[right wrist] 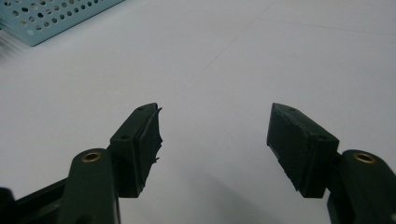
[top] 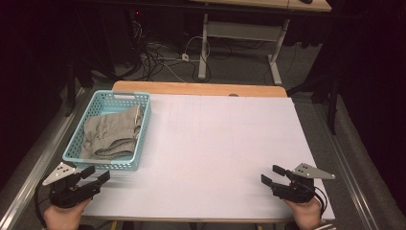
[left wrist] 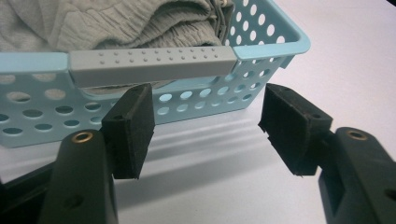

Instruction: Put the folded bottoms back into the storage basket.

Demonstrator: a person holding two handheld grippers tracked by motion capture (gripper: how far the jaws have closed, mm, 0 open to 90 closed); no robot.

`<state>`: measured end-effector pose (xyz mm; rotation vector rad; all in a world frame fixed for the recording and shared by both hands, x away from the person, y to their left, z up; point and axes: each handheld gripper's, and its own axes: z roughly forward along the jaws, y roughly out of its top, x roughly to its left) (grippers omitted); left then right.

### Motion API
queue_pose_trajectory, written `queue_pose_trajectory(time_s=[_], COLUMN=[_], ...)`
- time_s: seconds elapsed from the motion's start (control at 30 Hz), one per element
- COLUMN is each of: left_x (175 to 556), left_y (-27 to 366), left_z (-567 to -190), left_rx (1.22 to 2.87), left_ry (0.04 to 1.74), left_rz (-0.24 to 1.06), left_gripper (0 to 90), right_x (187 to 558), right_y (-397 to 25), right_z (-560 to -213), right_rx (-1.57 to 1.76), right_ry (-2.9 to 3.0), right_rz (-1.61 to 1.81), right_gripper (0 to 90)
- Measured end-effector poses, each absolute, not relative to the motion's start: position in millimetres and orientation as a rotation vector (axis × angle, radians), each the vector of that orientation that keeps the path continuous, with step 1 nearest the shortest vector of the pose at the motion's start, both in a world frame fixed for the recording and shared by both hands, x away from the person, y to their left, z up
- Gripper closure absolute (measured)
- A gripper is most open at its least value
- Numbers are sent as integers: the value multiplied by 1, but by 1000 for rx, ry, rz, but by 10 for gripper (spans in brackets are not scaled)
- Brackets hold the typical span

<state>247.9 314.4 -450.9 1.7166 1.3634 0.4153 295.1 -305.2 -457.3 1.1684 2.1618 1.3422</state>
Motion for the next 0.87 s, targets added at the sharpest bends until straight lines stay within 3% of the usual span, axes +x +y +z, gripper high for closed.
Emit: queue_pose_trajectory(time_s=[0.87], left_x=[251], left_y=[316], left_z=[-452], left_rx=[1696], left_ry=[1358], left_rz=[371], left_gripper=[335], right_x=[298], right_y=[-305], right_z=[-459], right_rx=[1201], right_ry=[2163], right_rz=[1333], right_gripper=[344])
